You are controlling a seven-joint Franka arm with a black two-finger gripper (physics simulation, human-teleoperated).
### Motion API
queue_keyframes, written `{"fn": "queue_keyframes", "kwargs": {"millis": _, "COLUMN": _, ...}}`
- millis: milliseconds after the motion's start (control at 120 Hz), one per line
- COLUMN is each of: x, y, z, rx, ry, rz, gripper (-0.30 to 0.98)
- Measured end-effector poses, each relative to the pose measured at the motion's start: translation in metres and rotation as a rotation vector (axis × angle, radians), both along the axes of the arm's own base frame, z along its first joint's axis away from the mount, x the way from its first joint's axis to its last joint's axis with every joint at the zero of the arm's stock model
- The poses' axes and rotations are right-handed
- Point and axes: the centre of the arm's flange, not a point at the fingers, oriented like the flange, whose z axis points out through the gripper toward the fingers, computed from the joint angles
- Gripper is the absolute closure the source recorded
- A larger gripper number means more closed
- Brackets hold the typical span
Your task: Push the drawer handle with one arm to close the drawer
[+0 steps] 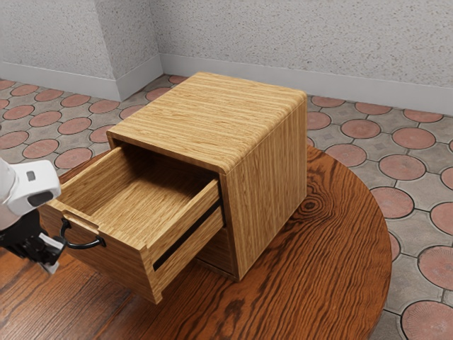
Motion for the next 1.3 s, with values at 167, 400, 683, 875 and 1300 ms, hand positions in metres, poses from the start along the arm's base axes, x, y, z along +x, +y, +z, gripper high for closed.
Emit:
{"fn": "queue_keyframes", "kwargs": {"millis": 167, "x": 0.001, "y": 0.0, "z": 0.001, "rx": 0.01, "ry": -0.011, "rz": -0.03, "gripper": 0.79}}
{"fn": "queue_keyframes", "kwargs": {"millis": 400, "x": 0.029, "y": 0.005, "z": -0.011, "rx": 0.021, "ry": 0.034, "rz": -0.041, "gripper": 0.79}}
{"fn": "queue_keyframes", "kwargs": {"millis": 683, "x": 0.051, "y": 0.009, "z": -0.015, "rx": 0.038, "ry": 0.025, "rz": -0.07, "gripper": 0.79}}
{"fn": "queue_keyframes", "kwargs": {"millis": 875, "x": 0.072, "y": 0.004, "z": -0.015, "rx": 0.053, "ry": 0.031, "rz": -0.11, "gripper": 0.79}}
{"fn": "queue_keyframes", "kwargs": {"millis": 1300, "x": 0.12, "y": -0.005, "z": -0.012, "rx": 0.075, "ry": 0.048, "rz": -0.184, "gripper": 0.79}}
